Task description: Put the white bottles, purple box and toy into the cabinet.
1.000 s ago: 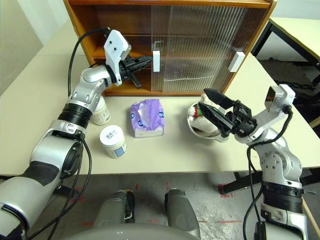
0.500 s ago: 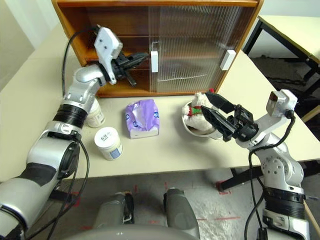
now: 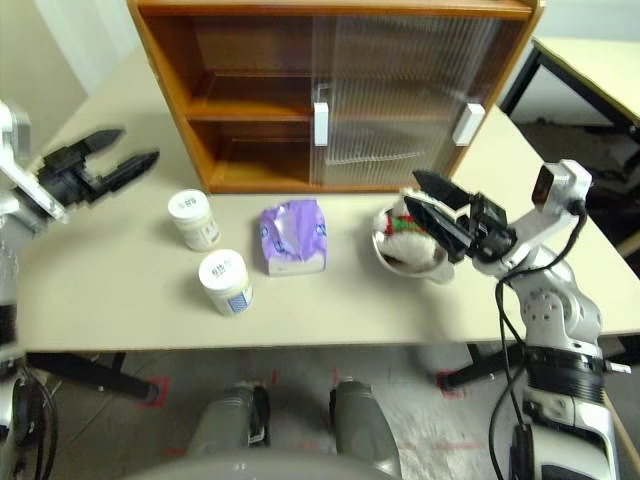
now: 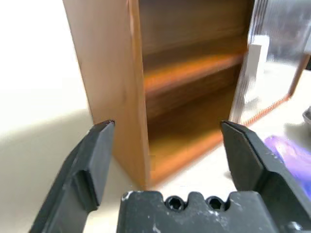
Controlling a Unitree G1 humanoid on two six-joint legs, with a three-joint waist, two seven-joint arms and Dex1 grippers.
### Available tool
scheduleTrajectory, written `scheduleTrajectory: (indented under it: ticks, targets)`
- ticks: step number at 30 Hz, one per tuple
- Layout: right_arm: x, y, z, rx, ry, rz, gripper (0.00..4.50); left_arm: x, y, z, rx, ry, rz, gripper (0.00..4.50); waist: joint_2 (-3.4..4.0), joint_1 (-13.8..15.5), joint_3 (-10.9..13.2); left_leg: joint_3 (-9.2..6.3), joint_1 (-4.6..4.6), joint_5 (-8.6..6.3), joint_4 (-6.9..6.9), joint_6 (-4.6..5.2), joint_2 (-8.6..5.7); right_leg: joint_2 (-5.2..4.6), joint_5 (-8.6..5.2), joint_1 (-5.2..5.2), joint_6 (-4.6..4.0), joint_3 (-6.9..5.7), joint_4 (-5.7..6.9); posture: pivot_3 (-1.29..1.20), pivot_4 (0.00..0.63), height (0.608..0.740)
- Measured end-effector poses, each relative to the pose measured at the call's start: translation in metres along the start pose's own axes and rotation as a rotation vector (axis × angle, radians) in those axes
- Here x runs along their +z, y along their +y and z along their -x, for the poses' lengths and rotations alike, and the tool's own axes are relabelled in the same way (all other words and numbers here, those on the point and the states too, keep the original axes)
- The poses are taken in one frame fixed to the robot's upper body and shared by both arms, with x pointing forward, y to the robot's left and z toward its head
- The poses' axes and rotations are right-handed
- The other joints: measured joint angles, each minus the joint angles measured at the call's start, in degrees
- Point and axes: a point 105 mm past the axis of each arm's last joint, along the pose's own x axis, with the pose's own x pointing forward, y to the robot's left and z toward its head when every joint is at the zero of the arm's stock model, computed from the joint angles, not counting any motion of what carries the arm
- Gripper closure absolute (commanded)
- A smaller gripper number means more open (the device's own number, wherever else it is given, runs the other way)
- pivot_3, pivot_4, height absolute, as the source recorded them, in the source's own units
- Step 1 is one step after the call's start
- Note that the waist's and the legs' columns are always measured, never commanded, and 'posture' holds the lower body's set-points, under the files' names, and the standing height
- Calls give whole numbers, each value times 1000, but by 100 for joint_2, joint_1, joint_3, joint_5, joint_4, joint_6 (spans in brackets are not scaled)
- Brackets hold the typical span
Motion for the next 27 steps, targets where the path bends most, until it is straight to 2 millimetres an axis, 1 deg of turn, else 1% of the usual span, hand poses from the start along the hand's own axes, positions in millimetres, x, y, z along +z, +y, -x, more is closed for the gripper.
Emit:
scheduleTrajectory:
  ticks: [1, 2, 4, 7, 11, 13, 16, 20, 27]
  targets:
    - [0, 0, 0, 3, 8, 2, 0, -9, -4, 5, 2, 21, 12, 43, 0, 48, 0, 1, -1, 0, 0, 0, 1, -1, -5, -1, -13, 0, -3, 30, 57, 740]
    - [-1, -1, -1, 3, 15, 2, 0, -18, -7, 9, 9, 38, 24, 43, 0, 97, 0, 1, 0, 0, 0, 0, 1, -6, -30, -2, -65, -1, -5, 29, 60, 740]
    - [-1, -4, -1, 1, 20, 3, 0, -27, -12, 12, 24, 38, 37, 43, 0, 143, 2, 1, 0, -1, 0, -1, 3, -23, -30, -17, -70, -21, -8, 29, 60, 740]
    - [0, -5, -2, 3, 20, 11, 0, -25, -11, 11, 69, -8, 37, 43, 2, 199, 3, 1, 2, -2, -5, -2, 4, -37, -25, -15, -74, -38, -8, 28, 57, 740]
    - [-8, -2, -1, 1, 56, 7, 0, -28, -6, 14, 105, -28, 21, 43, 6, 229, 4, -4, 5, -2, -21, -3, 5, -44, -25, -15, -75, -60, -8, 15, 50, 740]
    - [-7, -2, -2, -1, 56, 12, 0, -39, -4, 19, 123, -2, 35, 43, 21, 227, -2, -3, 4, -2, -26, -3, 3, -48, -25, -13, -75, -64, -7, 14, 49, 740]
    - [-5, -1, -4, 3, 54, 21, 0, -51, -4, 22, 124, 32, 41, 43, 21, 223, -2, -9, 1, -2, -25, -3, 4, -47, -26, -13, -76, -73, -8, 16, 47, 740]
    - [-4, 0, -4, 7, 53, 27, 0, -70, -15, 19, 76, 107, 13, 43, 22, 222, -3, -7, -2, -2, -25, -3, 3, -53, -27, -12, -78, -76, -13, 11, 51, 740]
    - [-4, 0, -4, 7, 53, 27, 0, -87, -23, 16, 32, 162, 9, 43, 24, 227, -1, -5, -5, -2, -30, -2, 3, -64, -29, -12, -79, -83, -22, 10, 59, 740]
